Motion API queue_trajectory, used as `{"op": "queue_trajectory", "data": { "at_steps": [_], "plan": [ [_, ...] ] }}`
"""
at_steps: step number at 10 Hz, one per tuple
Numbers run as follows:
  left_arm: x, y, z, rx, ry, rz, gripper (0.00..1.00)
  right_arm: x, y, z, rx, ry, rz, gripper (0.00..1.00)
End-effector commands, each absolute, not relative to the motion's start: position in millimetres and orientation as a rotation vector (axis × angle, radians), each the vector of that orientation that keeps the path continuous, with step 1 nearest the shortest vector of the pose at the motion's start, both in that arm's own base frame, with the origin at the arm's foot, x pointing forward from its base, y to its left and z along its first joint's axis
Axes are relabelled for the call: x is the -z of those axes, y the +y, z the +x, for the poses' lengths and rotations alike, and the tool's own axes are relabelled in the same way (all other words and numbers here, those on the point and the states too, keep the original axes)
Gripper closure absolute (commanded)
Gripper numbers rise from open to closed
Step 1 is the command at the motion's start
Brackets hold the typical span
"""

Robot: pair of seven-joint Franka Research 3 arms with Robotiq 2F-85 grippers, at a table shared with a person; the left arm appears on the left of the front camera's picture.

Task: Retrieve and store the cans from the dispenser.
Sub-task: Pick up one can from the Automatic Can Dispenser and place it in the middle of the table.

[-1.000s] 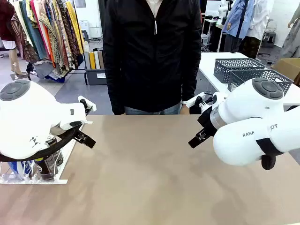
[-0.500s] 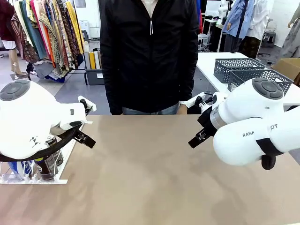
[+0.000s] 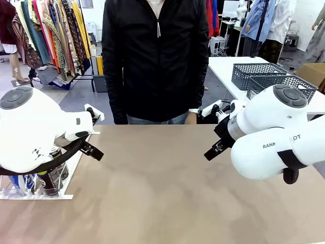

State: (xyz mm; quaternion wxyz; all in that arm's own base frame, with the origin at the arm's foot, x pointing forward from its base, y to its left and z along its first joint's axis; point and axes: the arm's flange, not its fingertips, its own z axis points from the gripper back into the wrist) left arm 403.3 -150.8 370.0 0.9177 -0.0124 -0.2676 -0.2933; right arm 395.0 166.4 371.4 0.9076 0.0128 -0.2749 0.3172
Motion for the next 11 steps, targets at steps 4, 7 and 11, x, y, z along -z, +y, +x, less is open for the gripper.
{"op": "queue_trajectory", "data": {
  "at_steps": [4,7,11],
  "plan": [
    [-370,-151,403,0.604,-0.551,-0.025,0.0,-371,166,395,-0.655,-0.568,0.027,0.0],
    [-370,-151,403,0.604,-0.551,-0.025,0.0,-371,166,395,-0.655,-0.568,0.027,0.0],
    [-423,-149,390,0.605,-0.395,-0.37,0.0,-406,144,377,-0.547,-0.408,0.418,0.0]
  ]
}}
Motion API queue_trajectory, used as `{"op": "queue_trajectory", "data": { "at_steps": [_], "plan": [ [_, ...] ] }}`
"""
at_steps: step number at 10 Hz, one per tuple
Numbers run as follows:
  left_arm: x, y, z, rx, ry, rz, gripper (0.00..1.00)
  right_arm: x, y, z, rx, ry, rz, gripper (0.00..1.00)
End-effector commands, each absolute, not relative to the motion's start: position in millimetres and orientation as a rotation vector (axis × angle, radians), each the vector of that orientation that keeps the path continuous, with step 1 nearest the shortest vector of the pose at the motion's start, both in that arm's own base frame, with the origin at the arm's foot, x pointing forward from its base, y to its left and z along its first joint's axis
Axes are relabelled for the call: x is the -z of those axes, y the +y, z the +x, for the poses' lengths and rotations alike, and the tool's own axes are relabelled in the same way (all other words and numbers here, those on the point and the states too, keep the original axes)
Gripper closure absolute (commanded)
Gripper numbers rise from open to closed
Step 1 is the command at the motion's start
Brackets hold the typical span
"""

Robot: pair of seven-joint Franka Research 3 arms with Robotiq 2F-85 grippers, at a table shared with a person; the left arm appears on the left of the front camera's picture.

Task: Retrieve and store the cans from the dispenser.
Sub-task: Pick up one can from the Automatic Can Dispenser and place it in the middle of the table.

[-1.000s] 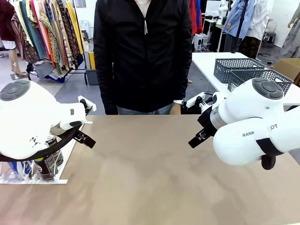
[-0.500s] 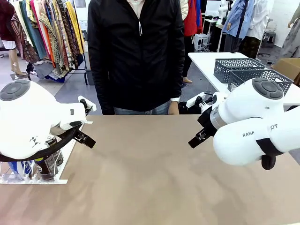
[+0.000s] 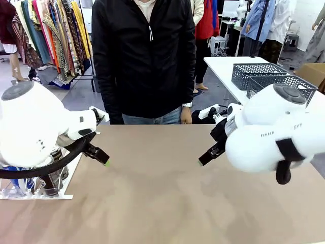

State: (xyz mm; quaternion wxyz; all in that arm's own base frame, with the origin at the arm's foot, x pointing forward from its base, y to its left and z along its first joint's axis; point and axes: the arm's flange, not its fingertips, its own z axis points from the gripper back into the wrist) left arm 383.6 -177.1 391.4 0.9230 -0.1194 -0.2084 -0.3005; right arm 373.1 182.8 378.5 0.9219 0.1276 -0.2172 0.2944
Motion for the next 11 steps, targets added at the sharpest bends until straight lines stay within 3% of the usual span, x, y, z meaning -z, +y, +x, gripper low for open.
{"op": "queue_trajectory", "data": {
  "at_steps": [1,2,4,6,11],
  "plan": [
    [-459,-147,383,0.516,-0.379,-0.546,0.0,-429,125,366,-0.422,-0.392,0.55,0.0],
    [-492,-143,373,0.398,-0.404,-0.659,0.0,-449,111,354,-0.326,-0.356,0.638,0.0],
    [-549,-101,351,0.357,-0.363,-0.84,0.0,-490,71,312,-0.348,-0.36,0.914,0.0],
    [-585,-13,332,0.302,-0.378,-1.074,0.0,-514,4,268,-0.297,-0.517,1.099,0.0],
    [-533,165,311,-0.055,-0.497,-1.339,0.0,-477,-100,228,0.015,-0.706,1.305,0.0]
  ]
}}
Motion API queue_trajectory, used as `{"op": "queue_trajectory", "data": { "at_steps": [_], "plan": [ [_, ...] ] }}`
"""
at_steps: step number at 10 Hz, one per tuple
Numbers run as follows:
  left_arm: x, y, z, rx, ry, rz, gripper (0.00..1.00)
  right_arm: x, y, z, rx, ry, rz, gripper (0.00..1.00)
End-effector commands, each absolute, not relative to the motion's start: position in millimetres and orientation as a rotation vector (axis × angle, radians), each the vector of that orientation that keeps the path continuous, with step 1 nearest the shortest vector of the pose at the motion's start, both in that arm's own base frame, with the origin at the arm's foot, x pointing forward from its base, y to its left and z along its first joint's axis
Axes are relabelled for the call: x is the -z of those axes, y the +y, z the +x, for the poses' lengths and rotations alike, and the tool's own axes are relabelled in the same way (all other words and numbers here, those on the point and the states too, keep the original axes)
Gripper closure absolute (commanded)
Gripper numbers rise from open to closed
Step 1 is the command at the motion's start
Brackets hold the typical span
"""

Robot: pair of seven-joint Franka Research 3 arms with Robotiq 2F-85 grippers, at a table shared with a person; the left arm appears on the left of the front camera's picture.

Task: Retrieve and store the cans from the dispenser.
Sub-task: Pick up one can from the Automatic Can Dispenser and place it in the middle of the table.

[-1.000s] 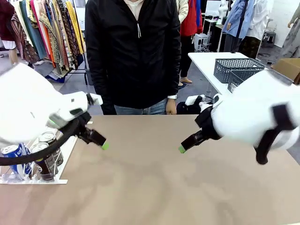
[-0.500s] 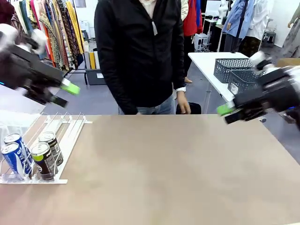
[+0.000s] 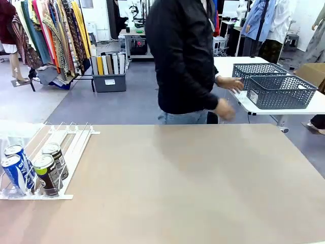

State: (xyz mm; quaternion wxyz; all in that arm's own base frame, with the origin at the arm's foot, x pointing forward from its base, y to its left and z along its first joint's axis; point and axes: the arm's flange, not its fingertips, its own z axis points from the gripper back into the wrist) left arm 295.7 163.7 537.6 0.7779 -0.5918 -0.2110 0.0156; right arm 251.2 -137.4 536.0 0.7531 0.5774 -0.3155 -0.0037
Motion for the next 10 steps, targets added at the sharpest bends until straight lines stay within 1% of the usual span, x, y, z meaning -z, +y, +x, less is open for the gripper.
{"op": "queue_trajectory", "data": {
  "at_steps": [1,2,3,10],
  "plan": [
    [-523,178,307,-0.091,-0.527,-1.364,0.0,-462,-104,237,0.063,-0.654,1.34,0.0],
    [-515,183,306,-0.123,-0.541,-1.346,0.0,-451,-104,245,0.068,-0.608,1.38,0.0],
    [-522,184,296,-0.099,-0.489,-1.32,0.0,-519,-152,252,0.06,-0.675,1.294,0.0],
    [-522,184,296,-0.099,-0.489,-1.32,0.0,-519,-152,252,0.06,-0.675,1.294,0.0]
  ]
}}
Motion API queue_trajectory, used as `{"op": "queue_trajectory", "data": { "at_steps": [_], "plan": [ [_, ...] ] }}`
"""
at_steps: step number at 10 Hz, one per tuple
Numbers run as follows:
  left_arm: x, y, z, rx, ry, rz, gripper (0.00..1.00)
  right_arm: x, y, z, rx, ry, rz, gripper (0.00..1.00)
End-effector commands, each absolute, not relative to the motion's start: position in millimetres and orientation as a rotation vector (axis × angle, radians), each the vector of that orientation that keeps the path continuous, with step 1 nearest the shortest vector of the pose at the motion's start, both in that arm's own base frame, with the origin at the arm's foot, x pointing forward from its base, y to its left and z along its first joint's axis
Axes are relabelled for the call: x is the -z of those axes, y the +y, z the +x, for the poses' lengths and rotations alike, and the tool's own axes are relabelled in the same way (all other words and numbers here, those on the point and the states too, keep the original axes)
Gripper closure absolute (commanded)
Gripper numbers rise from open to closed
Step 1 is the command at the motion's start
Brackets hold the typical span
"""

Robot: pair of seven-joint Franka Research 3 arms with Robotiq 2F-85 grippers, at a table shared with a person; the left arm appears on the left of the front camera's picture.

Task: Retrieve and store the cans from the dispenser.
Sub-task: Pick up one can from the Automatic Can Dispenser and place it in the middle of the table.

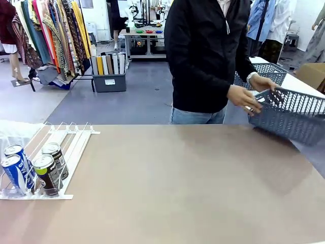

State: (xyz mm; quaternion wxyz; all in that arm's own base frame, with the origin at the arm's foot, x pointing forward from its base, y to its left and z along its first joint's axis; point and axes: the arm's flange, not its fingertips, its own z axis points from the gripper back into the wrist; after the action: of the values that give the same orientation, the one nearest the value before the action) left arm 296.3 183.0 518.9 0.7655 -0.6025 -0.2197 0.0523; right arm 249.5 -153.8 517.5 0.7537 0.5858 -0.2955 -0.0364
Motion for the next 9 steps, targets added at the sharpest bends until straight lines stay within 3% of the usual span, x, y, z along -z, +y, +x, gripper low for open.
{"op": "queue_trajectory", "data": {
  "at_steps": [1,3,5,9],
  "plan": [
    [-519,182,297,-0.112,-0.477,-1.309,0.0,-519,-152,252,0.06,-0.675,1.294,0.0],
    [-535,148,309,-0.144,-0.176,-0.936,0.0,-519,-152,252,0.06,-0.675,1.294,0.0],
    [-554,106,318,-0.215,0.002,-0.492,0.0,-519,-152,252,0.06,-0.675,1.294,0.0],
    [-560,47,336,-0.331,0.004,0.066,0.0,-519,-152,252,0.06,-0.675,1.294,0.0]
  ]
}}
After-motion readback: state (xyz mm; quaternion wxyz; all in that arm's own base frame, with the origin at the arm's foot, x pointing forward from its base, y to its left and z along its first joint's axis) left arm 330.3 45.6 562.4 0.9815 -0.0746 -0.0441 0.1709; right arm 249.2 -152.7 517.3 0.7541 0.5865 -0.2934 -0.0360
